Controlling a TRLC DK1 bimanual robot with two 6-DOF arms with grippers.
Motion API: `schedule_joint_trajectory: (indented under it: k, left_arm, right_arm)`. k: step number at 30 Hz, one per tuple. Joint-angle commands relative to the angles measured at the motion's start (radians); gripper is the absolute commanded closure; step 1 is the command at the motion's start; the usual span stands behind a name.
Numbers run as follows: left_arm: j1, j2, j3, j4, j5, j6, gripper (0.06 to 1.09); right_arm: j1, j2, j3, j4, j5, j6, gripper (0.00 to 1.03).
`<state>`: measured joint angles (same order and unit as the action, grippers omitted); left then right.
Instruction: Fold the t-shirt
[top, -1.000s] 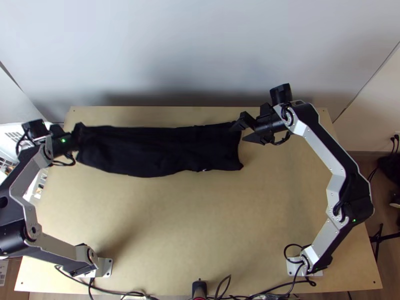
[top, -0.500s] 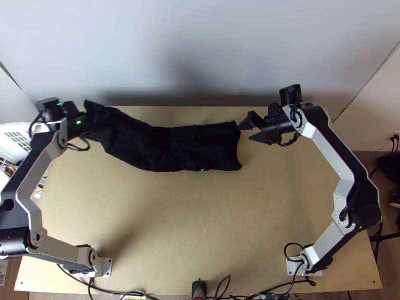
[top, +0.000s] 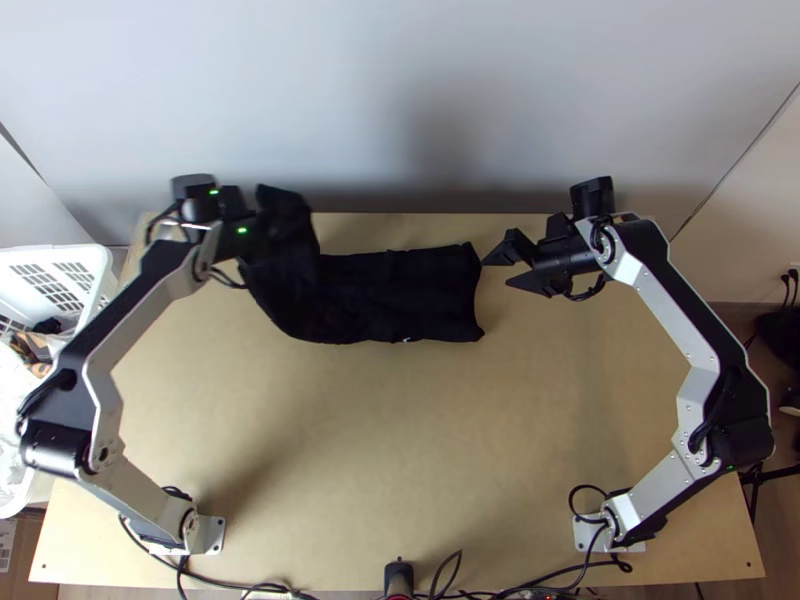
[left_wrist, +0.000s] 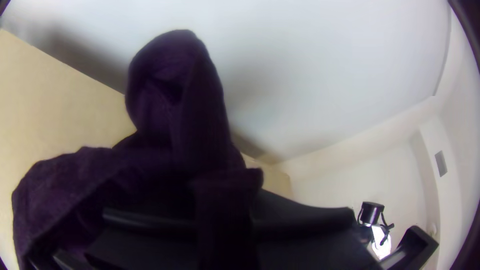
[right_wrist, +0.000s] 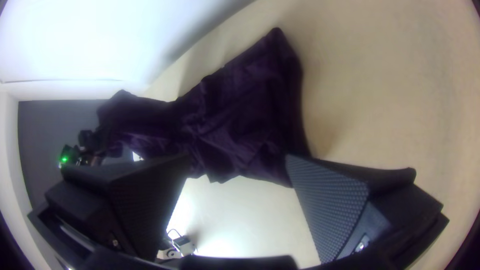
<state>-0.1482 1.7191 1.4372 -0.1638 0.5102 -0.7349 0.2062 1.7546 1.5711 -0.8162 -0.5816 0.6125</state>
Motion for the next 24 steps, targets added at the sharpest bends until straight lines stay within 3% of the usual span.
schedule_joint_trajectory:
  k: [1, 24]
  left_arm:
    - [-0.131, 0.085, 0.094, -0.019, -0.038, -0.029, 1.05]
    - [-0.422, 0.513, 0.516, -0.016, -0.102, -0.103, 1.05]
  right_arm:
    - [-0.013, -0.001, -0.011, 0.008, 0.000, 0.004, 0.14]
    - [-0.099, -0.075, -0.189, 0.101, 0.000, 0.000, 0.14]
